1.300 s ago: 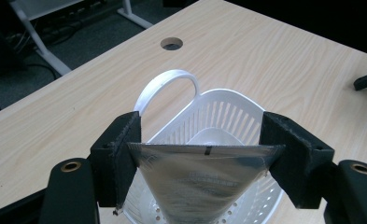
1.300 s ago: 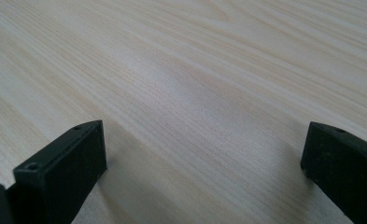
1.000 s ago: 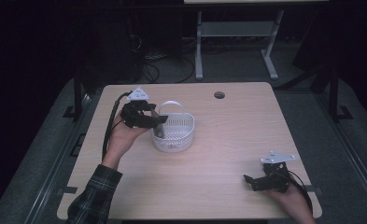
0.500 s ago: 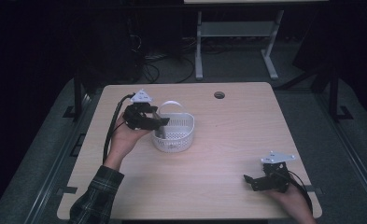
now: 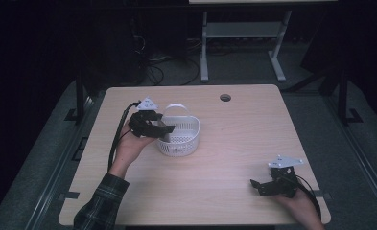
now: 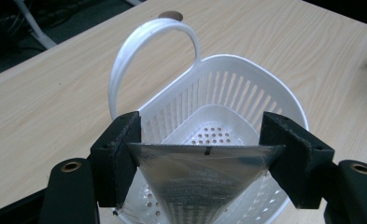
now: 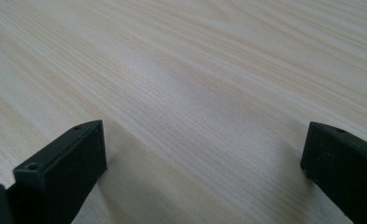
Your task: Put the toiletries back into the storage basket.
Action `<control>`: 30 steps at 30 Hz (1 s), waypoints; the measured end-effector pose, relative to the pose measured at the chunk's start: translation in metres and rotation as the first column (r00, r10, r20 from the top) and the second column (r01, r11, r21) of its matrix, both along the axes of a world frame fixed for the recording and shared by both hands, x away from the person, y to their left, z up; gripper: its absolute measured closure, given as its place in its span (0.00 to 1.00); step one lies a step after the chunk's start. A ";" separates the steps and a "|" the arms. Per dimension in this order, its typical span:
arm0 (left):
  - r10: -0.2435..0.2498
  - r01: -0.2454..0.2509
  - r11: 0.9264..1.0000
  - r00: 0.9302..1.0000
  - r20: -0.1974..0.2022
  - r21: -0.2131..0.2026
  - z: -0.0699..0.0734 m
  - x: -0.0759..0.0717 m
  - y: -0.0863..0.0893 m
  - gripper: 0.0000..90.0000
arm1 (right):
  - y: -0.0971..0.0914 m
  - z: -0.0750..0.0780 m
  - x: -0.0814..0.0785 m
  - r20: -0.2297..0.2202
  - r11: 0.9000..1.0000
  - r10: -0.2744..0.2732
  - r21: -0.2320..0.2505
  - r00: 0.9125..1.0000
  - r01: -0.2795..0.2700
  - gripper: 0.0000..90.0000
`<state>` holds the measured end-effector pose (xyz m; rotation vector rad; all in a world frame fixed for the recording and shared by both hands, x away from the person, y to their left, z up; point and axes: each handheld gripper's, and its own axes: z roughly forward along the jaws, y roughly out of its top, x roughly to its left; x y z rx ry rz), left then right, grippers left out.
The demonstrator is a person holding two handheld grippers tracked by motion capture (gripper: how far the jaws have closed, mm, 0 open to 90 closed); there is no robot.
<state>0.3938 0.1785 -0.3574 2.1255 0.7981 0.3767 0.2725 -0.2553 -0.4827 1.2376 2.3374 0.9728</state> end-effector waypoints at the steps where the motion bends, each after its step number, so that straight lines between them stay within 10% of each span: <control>1: 0.000 0.000 1.000 1.000 0.000 0.000 0.000 0.000 0.000 0.33 | 0.000 0.000 0.000 0.000 1.000 0.000 0.000 1.000 0.000 0.00; 21: -0.009 0.009 1.000 1.000 -0.005 -0.004 -0.007 -0.001 0.002 0.32 | 0.000 0.000 0.000 0.000 1.000 0.000 0.000 1.000 0.000 0.00; 30: -0.012 0.012 1.000 1.000 -0.003 -0.020 -0.008 0.000 0.002 0.17 | 0.000 0.000 0.000 0.000 1.000 0.000 0.000 1.000 0.000 0.00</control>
